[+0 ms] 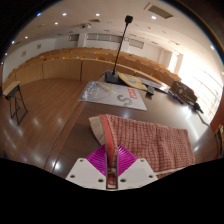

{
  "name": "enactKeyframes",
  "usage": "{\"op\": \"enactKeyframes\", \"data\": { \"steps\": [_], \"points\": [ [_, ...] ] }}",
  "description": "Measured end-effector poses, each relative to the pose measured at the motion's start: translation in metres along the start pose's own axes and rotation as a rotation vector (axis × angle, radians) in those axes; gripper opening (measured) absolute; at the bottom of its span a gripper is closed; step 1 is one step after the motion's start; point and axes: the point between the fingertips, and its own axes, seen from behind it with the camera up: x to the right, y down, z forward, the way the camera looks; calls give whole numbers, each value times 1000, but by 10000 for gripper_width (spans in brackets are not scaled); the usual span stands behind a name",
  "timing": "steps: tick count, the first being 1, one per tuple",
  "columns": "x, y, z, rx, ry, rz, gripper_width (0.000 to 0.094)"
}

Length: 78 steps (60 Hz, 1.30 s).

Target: Fold towel

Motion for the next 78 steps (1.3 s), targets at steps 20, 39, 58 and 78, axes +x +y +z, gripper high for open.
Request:
{"op": "enactKeyframes", "data": {
  "steps": [20, 39, 58, 78],
  "points": [
    [-29, -47, -48, 33, -250, 167, 45],
    [115, -95, -69, 163, -215, 310, 51],
    [268, 5, -12, 22, 15, 320, 755],
    [288, -7, -77, 79, 15, 178, 851]
  ]
}}
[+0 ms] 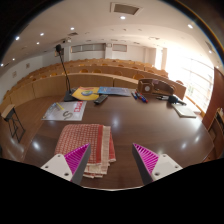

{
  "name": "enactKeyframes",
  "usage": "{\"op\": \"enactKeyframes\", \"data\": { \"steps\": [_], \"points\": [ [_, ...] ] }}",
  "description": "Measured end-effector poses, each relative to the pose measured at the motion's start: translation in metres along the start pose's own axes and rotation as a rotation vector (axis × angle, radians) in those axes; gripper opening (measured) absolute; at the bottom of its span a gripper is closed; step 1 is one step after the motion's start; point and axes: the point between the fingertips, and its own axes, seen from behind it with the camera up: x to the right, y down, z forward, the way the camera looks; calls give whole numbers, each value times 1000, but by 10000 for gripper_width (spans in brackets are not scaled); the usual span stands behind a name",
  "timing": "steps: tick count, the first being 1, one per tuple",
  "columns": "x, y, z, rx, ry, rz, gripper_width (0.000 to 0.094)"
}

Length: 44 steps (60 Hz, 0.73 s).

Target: Fold towel

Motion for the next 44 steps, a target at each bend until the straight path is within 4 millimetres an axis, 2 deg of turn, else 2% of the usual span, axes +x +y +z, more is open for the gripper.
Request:
{"op": "enactKeyframes", "data": {
  "steps": [14, 29, 33, 44],
  "points": [
    [-29, 3, -78, 51, 4, -28, 849],
    [-48, 23, -163, 86, 26, -54, 848],
    [-52, 30, -180, 89, 16, -59, 852],
    [-53, 35, -207, 102, 19, -50, 851]
  ]
}}
